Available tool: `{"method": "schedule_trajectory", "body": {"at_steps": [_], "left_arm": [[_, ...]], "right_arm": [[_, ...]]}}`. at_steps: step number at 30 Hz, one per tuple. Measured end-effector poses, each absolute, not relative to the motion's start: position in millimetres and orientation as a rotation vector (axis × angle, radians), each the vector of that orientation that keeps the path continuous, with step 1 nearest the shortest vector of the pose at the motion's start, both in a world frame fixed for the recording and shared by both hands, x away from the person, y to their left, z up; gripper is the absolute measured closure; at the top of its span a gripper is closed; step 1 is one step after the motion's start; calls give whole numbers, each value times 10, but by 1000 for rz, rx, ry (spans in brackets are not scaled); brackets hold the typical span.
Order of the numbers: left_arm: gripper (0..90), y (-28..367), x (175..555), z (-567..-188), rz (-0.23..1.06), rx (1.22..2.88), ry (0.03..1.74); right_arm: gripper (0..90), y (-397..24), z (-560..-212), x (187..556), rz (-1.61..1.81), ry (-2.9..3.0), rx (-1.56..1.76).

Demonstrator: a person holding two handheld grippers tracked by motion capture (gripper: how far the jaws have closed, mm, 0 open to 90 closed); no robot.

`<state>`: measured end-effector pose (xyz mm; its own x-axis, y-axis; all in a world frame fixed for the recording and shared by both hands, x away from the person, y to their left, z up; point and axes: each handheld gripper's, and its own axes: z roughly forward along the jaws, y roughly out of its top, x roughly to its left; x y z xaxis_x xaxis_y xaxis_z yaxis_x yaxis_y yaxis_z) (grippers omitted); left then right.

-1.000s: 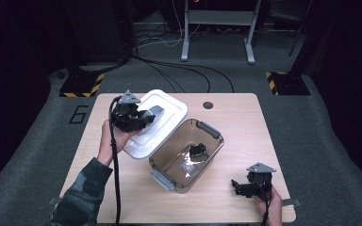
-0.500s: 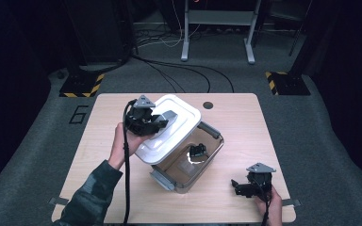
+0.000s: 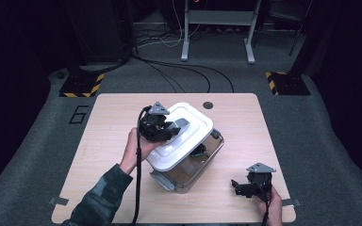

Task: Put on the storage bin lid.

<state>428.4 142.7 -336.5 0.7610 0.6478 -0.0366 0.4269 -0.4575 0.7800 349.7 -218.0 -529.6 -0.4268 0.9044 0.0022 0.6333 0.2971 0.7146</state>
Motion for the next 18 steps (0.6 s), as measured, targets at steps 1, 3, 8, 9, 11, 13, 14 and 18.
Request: {"method": "schedule_trajectory", "body": {"at_steps": [1,3,8,9,11,13,14,18], "left_arm": [[670,1407,4279,-3382,334,2121,800],[670,1371,4270,-3413,322,2130,799],[669,1294,4248,-3508,295,2136,801],[669,1286,4248,-3524,295,2136,800],[669,1262,4247,-3562,284,2140,810],[669,1231,4249,-3604,276,2155,820],[669,1214,4250,-3625,274,2155,825],[669,1151,4239,-3680,268,2174,835]], "right_arm": [[0,-2181,-5297,3497,912,2168,1373],[0,-2181,-5297,3497,914,2168,1373],[0,-2180,-5296,3497,912,2167,1374],[0,-2179,-5296,3496,913,2166,1375],[0,-2180,-5297,3497,912,2167,1374],[0,-2180,-5296,3497,913,2167,1374],[0,-2180,-5297,3497,912,2167,1374],[0,-2182,-5297,3497,910,2170,1370]]}}
